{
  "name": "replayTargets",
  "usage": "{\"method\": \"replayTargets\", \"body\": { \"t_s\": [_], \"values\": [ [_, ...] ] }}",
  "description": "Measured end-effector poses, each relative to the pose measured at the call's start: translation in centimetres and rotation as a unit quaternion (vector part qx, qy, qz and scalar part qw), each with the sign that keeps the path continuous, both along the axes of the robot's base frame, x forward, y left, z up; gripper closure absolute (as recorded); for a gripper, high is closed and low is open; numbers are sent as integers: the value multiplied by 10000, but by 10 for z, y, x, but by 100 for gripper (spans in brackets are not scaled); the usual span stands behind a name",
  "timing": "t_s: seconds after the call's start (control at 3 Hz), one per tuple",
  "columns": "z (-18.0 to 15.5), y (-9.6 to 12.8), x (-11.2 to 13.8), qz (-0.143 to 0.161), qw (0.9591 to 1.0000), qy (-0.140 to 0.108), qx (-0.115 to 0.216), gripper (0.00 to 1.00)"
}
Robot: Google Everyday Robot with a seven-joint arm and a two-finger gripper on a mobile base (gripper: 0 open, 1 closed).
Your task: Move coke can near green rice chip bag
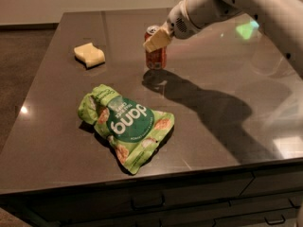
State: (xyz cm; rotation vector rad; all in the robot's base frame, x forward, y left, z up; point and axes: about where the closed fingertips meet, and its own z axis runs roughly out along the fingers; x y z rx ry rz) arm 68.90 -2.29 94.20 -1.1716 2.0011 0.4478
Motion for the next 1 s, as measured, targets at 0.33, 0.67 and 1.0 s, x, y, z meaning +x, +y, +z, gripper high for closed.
{"method": "replayTargets", "body": {
  "t_s": [0.33, 0.67, 1.0],
  "values": [
    [-1, 13, -27, 293, 9995, 23, 75, 100],
    [-2, 25, -48, 551, 9983, 85, 169, 100],
    [-4, 31, -66, 715, 9970, 175, 231, 83]
  ]
}}
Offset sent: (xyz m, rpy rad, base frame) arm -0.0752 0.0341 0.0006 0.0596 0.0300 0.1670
